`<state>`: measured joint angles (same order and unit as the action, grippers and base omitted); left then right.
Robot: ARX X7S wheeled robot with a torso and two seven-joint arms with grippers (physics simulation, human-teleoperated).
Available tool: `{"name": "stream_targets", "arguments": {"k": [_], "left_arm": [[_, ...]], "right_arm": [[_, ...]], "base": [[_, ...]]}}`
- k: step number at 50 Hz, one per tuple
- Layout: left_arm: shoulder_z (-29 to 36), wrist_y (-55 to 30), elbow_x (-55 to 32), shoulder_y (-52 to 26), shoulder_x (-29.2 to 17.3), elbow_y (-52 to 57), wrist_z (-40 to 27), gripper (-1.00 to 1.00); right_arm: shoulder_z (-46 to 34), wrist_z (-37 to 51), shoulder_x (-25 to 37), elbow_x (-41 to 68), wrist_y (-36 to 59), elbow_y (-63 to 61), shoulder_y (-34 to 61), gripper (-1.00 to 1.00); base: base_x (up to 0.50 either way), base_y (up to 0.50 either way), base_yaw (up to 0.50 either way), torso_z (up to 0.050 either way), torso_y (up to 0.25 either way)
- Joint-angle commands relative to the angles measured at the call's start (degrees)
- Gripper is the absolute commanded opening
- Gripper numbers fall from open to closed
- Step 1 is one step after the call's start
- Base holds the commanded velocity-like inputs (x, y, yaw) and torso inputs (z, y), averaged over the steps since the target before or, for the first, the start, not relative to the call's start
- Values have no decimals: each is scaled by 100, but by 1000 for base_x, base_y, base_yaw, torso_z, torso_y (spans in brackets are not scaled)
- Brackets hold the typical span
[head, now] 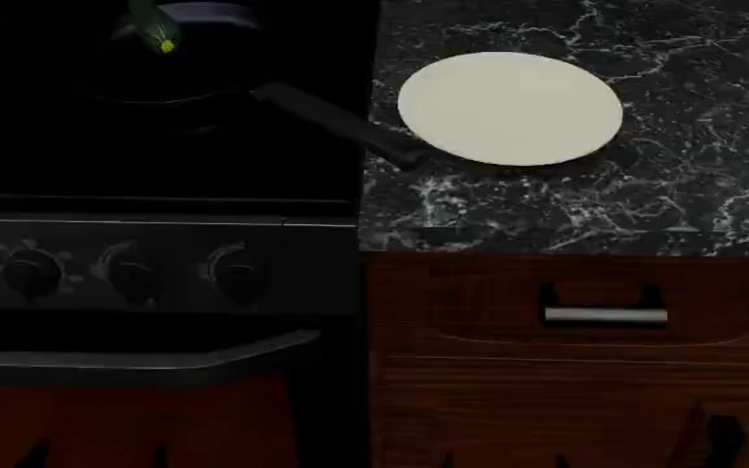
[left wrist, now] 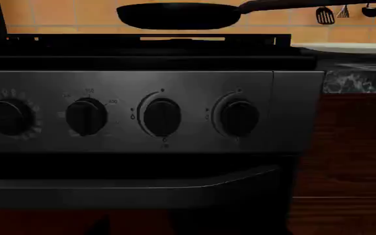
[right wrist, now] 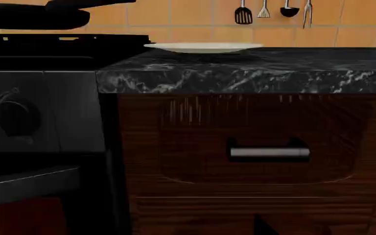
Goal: Pick the zucchini from the pan and place it on the plate.
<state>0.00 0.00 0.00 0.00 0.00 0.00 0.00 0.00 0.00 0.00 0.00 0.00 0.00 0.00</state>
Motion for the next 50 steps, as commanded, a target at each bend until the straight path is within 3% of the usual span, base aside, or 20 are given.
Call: {"name": "stream_targets", "arguments": {"k": [1, 24, 25, 26, 41, 43, 46, 50], "left_arm": [[255, 25, 0, -10, -205, -26, -254, 100], [479, -158, -404, -58, -453, 199, -538, 100], [5655, 5257, -2909, -1610, -31, -7486, -2729, 100], [100, 132, -134, 50, -53, 7, 20, 100], [380, -491, 6, -28, -275, 572, -795, 100], [359, -1091, 152, -105, -365, 1429, -893, 100], [131, -2112, 125, -410, -617, 3011, -804, 100], [12, -4513, 427, -1484, -893, 4911, -722, 100]], "right_arm": [[-96, 95, 71, 70, -36, 47, 13, 100], [-366, 612, 359, 303, 100, 182, 188, 100], [478, 2286, 461, -108, -5873, 7497, 1430, 100], [-83, 66, 46, 100, -50, 61, 4, 100], [-83, 792, 304, 206, -54, 3, 330, 100], [-7, 977, 401, 60, 405, -726, 504, 100], [478, 965, 686, 648, 2574, -3116, 1294, 100], [1137, 1317, 910, 1352, 5086, -4970, 3050, 100]], "base": [[0, 0, 0, 0, 0], [0, 0, 0, 0, 0], [0, 0, 0, 0, 0], [0, 0, 0, 0, 0], [0, 0, 0, 0, 0], [0, 0, 0, 0, 0], [0, 0, 0, 0, 0], [0, 0, 0, 0, 0]]}}
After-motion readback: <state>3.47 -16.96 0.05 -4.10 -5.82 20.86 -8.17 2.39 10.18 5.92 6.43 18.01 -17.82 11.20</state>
